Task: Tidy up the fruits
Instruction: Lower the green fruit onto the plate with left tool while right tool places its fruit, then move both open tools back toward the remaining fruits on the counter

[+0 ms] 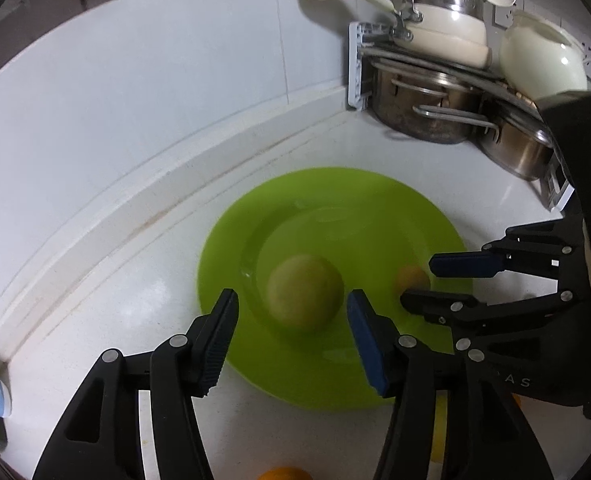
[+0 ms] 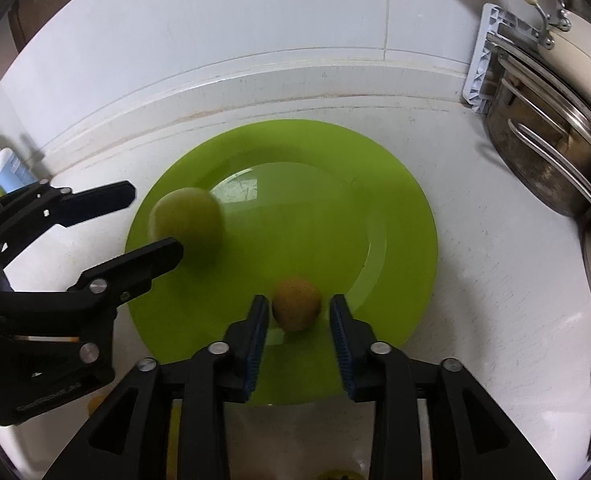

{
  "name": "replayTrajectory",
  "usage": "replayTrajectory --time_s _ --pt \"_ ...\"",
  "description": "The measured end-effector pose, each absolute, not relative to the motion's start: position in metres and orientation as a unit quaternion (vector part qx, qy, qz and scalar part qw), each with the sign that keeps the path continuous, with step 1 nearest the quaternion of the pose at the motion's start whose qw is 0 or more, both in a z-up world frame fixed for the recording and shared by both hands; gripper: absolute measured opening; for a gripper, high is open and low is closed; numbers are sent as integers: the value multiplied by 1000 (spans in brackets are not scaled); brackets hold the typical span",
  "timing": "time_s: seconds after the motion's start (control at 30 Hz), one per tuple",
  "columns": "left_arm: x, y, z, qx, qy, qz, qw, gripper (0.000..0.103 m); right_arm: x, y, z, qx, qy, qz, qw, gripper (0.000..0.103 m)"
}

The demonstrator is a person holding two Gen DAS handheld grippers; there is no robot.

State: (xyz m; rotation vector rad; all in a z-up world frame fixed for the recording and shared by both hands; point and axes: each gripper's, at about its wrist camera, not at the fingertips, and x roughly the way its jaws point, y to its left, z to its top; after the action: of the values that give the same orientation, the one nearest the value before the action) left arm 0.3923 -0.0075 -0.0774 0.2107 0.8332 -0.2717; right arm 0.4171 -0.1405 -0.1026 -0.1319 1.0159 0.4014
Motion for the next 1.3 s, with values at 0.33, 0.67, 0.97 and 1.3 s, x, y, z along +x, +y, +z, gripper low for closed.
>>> replayTrajectory --time_s 0.33,0.67,0.97,1.3 --pt "347 8 -35 80 351 -128 924 65 367 -145 -64 -54 420 179 888 36" --pt "294 35 -3 50 313 -119 941 71 304 -142 -23 -55 349 164 921 49" --pt "253 52 10 59 290 -124 947 74 253 -126 -5 -57 304 150 939 57" --pt "218 69 2 83 280 -133 947 75 209 -116 -16 -26 289 103 951 57"
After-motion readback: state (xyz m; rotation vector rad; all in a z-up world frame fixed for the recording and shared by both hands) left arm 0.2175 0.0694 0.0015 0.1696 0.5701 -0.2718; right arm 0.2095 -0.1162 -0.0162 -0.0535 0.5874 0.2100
